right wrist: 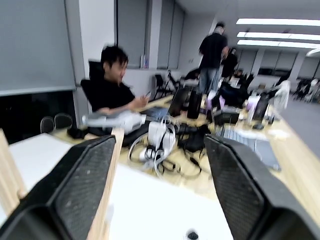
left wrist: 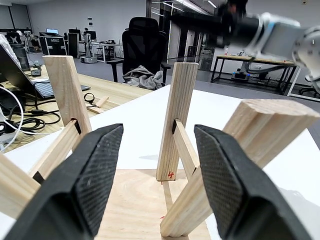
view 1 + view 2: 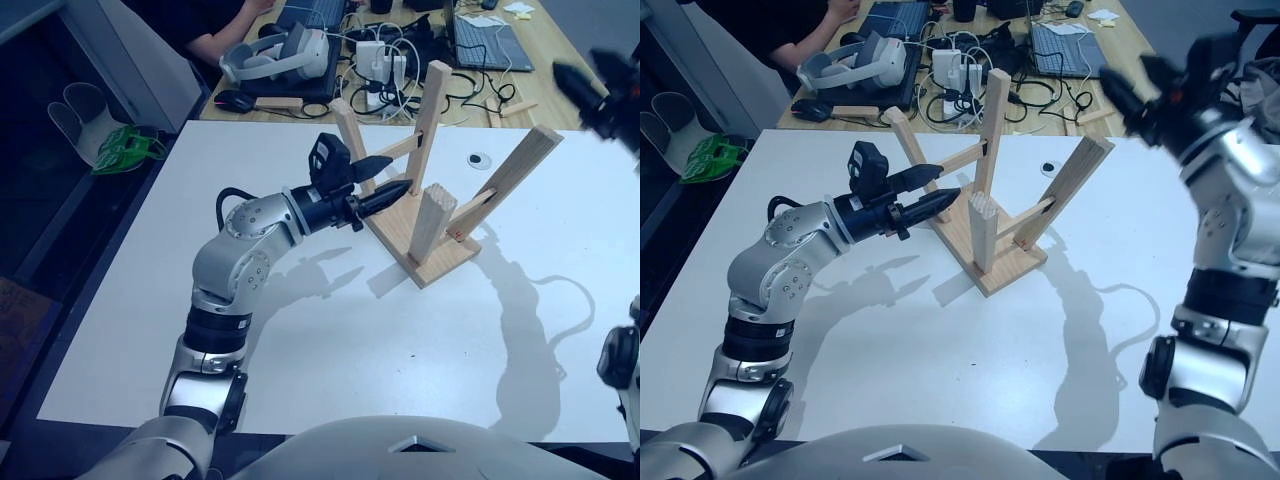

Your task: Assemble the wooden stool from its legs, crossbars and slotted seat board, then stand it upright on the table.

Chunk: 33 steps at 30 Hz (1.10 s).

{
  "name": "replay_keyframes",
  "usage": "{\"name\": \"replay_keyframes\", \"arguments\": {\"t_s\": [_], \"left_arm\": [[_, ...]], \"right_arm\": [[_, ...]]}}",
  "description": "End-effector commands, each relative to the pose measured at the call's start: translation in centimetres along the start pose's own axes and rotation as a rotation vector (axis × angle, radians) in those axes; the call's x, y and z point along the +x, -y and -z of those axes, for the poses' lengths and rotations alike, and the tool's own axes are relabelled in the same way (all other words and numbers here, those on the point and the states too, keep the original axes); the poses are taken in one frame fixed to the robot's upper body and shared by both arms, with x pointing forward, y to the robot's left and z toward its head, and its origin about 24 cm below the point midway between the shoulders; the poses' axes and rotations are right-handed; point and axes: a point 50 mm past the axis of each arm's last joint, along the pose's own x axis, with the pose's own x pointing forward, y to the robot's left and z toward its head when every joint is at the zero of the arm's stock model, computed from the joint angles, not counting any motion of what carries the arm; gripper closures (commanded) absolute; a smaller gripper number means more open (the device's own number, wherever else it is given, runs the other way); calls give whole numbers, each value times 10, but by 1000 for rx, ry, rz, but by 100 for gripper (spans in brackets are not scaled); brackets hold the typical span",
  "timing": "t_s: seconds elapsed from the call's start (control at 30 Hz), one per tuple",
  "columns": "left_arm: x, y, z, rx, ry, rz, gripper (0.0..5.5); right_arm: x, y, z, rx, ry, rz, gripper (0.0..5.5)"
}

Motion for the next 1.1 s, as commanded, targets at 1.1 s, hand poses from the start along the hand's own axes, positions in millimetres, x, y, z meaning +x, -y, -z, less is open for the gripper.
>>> {"name": "replay_keyframes", "arguments": {"t_s": [1.1], "left_arm": [[-9,-62,-57,-19,373,-527,288]], "right_arm": [[-55,-79,175,452,-787,-357,223]]}}
